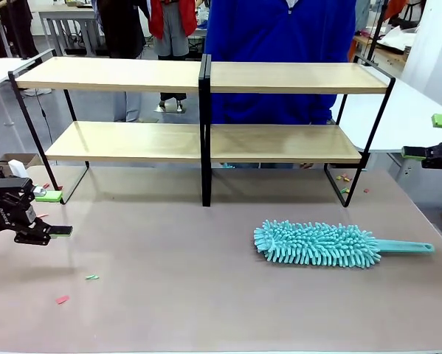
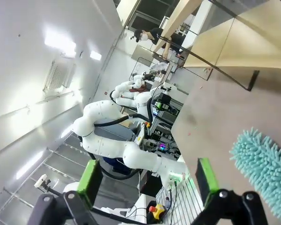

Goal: Clean the shelves.
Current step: Place the Duster on the table.

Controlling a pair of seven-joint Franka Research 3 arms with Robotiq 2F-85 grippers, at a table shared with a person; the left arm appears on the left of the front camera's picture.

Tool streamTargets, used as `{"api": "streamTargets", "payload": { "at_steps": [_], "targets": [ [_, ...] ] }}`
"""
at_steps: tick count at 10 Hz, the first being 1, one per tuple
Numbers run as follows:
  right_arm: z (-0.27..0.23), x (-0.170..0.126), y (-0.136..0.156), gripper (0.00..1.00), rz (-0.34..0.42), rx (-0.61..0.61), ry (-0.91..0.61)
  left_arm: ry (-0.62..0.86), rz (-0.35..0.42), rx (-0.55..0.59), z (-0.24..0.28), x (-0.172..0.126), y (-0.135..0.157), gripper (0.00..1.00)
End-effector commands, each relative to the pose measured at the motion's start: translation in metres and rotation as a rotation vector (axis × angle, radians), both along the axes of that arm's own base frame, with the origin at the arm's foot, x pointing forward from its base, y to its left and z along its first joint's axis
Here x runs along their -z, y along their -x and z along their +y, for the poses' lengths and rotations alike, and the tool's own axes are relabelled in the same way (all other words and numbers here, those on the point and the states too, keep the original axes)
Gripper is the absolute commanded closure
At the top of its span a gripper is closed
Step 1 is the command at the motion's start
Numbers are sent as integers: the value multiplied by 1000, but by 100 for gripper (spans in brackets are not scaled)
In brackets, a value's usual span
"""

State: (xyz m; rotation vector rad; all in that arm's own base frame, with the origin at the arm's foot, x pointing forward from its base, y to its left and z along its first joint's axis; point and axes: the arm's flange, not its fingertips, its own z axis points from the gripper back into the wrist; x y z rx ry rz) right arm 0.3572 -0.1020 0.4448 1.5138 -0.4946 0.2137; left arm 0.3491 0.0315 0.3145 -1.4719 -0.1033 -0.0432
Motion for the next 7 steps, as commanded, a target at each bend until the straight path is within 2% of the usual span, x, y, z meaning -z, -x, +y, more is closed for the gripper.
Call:
{"api": "streamTargets", "payload": {
  "at_steps": [1, 7],
  "targets": [
    [0, -1, -3, 0, -16, 17, -4, 3, -17, 10, 0, -1, 4, 0],
    [0, -1, -3, 0, -16, 17, -4, 3, -17, 10, 0, -1, 4, 0]
  ]
}}
